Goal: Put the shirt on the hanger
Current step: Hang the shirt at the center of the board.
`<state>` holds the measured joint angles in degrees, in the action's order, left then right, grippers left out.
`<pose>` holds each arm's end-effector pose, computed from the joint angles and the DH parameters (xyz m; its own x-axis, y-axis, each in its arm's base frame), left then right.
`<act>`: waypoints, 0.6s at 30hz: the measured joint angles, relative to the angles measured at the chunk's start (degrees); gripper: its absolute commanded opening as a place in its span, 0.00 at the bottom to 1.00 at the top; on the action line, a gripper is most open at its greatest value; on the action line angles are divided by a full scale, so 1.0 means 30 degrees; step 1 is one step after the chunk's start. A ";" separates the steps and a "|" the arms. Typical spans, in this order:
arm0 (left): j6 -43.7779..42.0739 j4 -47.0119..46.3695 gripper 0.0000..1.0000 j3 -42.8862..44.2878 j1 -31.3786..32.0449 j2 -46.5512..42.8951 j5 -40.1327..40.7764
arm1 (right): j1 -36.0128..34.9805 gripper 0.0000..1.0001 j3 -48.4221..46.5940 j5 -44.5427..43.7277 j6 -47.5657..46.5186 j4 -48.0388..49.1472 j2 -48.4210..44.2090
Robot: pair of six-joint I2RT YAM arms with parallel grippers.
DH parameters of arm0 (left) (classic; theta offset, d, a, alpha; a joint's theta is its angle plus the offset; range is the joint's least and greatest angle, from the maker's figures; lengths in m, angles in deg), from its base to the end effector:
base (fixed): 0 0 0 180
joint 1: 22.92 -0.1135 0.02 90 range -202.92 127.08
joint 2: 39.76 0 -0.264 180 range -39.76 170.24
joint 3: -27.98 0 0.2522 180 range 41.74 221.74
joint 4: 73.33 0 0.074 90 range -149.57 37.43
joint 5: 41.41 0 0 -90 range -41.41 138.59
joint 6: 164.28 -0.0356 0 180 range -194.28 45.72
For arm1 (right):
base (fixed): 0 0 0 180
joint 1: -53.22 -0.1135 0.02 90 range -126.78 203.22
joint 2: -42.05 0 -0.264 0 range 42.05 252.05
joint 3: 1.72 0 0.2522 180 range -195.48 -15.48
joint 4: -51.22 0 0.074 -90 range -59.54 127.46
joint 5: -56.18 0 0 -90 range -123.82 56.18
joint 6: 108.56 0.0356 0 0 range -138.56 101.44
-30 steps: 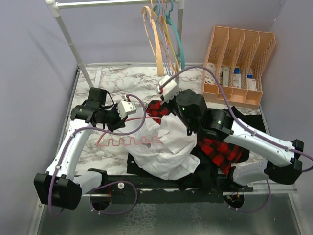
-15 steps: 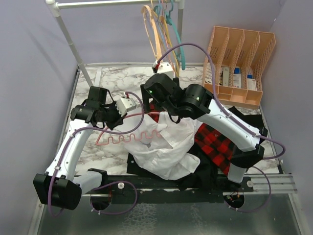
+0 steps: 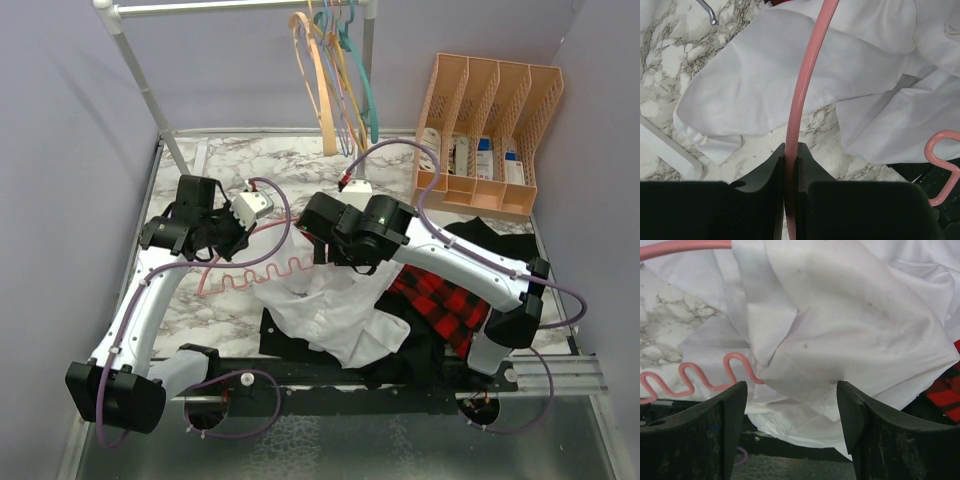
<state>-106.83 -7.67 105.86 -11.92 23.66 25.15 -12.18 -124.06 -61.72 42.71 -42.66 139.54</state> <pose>0.2063 -0.0545 0.3294 -0.4190 0.5843 -0.6950 0.7654 0.6391 0.0758 0.1488 0.2849 0.3828 -0.8303 0.0480 -0.5552 -0.0119 0.9945 0.1038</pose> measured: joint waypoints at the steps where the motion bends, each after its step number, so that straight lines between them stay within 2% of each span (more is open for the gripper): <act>1: 0.0058 0.0000 0.00 0.0007 0.0000 -0.0066 0.0000 | 0.0000 0.72 0.0219 -0.0284 0.0423 -0.0015 0.0109; 5: 0.0240 0.0007 0.00 0.0022 0.0138 -0.0321 0.0022 | -0.0015 0.72 -0.0022 -0.1268 0.1421 -0.0160 0.1005; 10: 0.0787 0.0007 0.00 0.0022 0.0240 -0.0393 0.0277 | -0.0109 0.72 -0.2120 -0.2426 0.1610 -0.0437 0.2499; 14: 0.0852 -0.0007 0.00 0.0022 0.0393 -0.0393 0.0328 | -0.0109 0.71 -0.3330 -0.3359 0.1428 -0.0328 0.2375; 18: 0.0838 -0.0022 0.00 0.0022 0.0663 -0.0393 0.0306 | -0.0175 0.66 -0.3133 -0.3825 0.1268 -0.0284 0.1734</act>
<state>-104.32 -7.73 105.93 -9.93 22.48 26.07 -12.71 -133.46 -73.19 46.52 -43.51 144.74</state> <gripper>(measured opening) 0.109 0.685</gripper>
